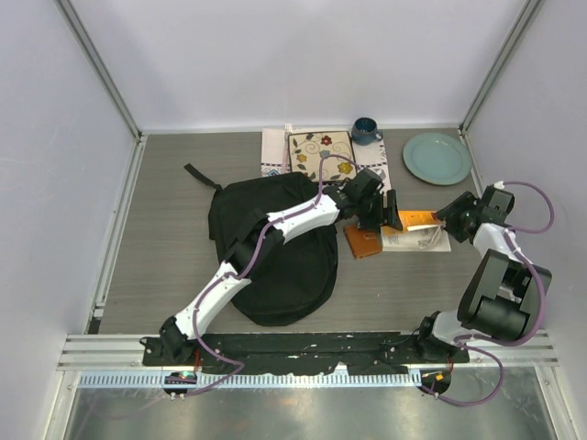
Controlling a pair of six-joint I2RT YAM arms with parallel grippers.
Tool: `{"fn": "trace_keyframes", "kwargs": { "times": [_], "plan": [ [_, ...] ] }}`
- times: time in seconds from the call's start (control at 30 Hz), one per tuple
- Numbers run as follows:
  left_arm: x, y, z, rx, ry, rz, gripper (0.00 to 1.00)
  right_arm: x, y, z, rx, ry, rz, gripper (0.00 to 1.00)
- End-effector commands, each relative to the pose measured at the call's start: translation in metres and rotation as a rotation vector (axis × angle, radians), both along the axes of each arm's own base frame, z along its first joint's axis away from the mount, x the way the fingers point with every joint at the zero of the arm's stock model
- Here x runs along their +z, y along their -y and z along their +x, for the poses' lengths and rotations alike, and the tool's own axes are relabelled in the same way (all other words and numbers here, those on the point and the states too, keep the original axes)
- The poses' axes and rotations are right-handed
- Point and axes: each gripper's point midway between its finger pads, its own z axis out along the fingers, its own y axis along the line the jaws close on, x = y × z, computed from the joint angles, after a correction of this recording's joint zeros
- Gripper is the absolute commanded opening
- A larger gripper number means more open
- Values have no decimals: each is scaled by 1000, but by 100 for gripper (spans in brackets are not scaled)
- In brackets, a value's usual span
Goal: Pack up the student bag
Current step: Pick up the book from the center of the board.
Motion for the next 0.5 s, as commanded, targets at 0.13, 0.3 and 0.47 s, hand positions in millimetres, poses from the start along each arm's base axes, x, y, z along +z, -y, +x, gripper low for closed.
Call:
{"fn": "trace_keyframes", "kwargs": {
  "times": [0.13,0.3,0.47],
  "plan": [
    [2,20,-24,-75,-42,-57,73,-18,-11,-14,25,-129,39,52],
    [2,18,-21,-67,-45,-56,72,-17,-4,-17,7,-147,2,49],
    [5,19,-20,-72,-43,-66,72,-22,-3,-21,23,-190,-5,54]
  ]
}}
